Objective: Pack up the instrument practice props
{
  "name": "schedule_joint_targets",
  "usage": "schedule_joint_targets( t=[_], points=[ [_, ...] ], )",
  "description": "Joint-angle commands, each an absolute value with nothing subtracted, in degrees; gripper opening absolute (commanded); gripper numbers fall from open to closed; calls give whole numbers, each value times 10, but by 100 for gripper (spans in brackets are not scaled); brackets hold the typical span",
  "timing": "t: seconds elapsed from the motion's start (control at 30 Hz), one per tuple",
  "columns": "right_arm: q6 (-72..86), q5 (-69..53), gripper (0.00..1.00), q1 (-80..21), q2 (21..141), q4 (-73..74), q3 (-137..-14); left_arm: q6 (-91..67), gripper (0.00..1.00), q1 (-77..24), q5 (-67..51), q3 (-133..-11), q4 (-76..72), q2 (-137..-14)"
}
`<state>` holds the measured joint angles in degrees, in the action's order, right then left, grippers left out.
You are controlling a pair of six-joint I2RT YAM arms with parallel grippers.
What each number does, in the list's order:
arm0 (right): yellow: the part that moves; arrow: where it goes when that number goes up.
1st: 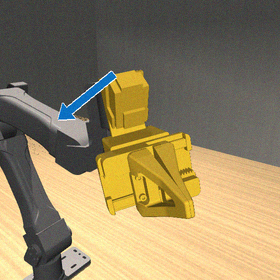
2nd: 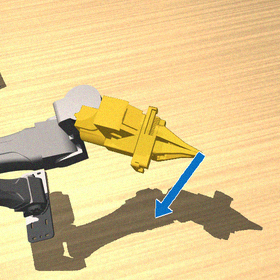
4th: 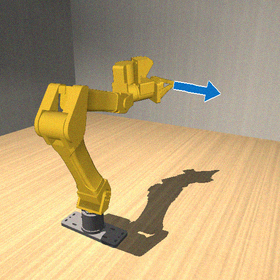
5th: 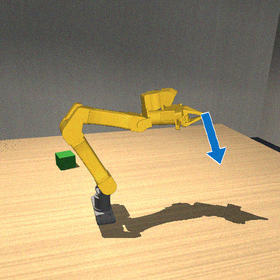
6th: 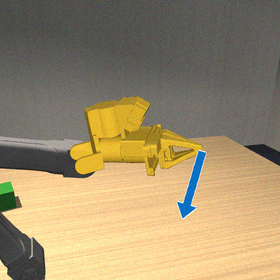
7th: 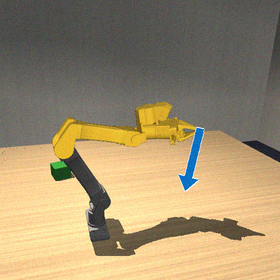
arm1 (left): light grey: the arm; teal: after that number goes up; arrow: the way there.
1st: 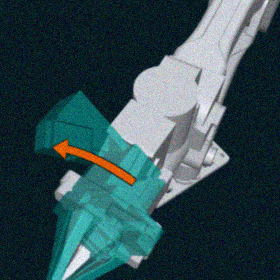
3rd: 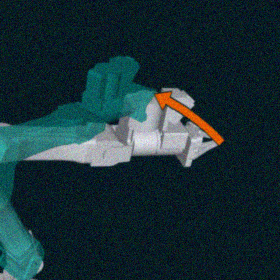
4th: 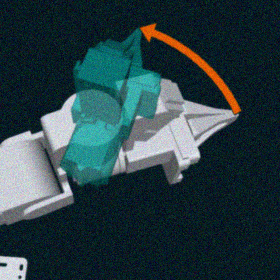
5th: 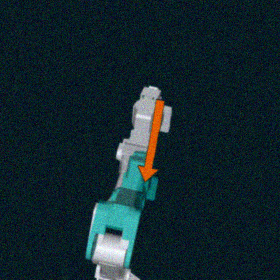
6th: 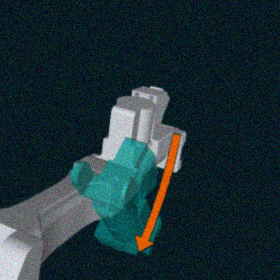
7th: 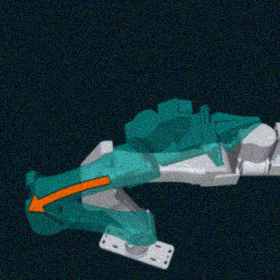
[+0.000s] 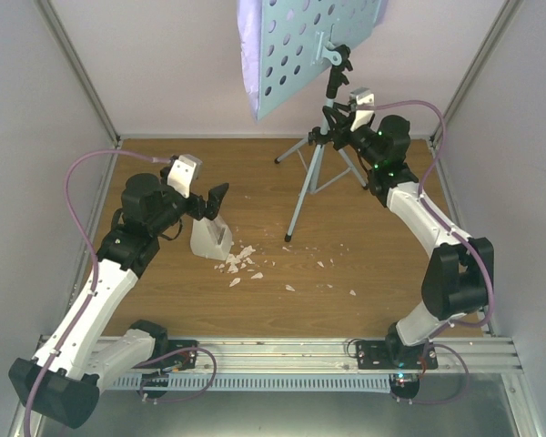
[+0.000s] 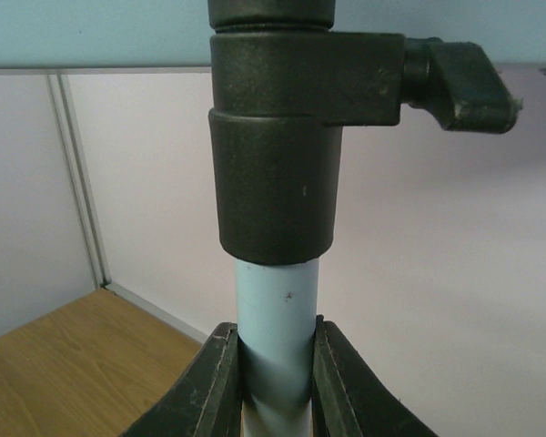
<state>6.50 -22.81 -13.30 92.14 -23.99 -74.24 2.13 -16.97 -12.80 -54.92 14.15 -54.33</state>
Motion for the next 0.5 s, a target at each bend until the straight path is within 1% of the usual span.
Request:
schedule_joint_targets(
  t=[0.0,0.3,0.47],
  points=[
    [74,-300,1,-129,865,-314,-728,25,99,-165,-177,-539,99,-543],
    [197,-387,0,-130,810,-363,-660,24,99,-165,-202,-536,96,-550],
    [190,-457,1,-146,806,-364,-653,24,99,-166,-207,-532,96,-549]
  ],
)
